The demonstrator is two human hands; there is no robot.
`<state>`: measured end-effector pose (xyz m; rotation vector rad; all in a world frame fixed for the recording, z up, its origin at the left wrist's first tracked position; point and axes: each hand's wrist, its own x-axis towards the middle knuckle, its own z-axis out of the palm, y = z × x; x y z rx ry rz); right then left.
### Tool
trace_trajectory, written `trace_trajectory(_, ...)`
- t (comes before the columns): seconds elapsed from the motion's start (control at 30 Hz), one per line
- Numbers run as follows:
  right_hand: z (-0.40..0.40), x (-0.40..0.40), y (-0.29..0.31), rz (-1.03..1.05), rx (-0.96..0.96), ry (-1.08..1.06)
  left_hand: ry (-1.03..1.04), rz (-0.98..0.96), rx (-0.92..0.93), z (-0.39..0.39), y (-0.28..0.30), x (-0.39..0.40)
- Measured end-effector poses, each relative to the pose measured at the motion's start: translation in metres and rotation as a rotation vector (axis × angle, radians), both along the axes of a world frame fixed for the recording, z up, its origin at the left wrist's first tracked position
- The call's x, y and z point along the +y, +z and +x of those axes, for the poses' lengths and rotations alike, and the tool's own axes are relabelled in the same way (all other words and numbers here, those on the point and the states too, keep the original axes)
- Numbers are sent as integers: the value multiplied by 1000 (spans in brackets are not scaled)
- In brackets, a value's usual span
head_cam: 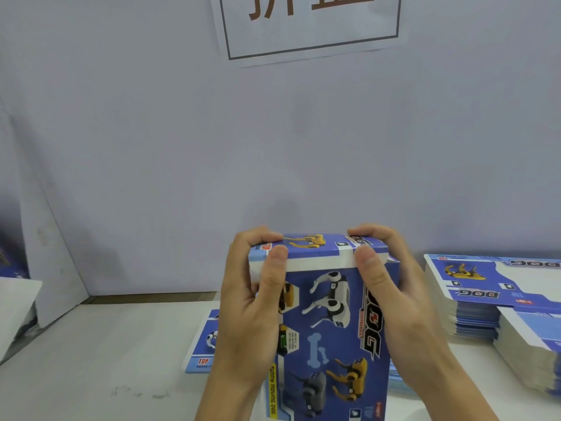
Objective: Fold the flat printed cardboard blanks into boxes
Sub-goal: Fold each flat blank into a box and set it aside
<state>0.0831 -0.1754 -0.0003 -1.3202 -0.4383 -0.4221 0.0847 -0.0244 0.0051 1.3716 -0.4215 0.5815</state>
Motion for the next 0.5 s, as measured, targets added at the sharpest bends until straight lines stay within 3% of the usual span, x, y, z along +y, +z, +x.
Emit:
trace_trajectory(0.07,-2,4,2,-10,-6,-46,5,-69,0,1,1,0)
trace_trajectory(0.23,-3,4,6,-16,-57,-110,25,-13,-37,-2,5,-2)
trace_trajectory(0.5,-3,-4,4,31,3,31,-62,-52,-37,-3,3,1)
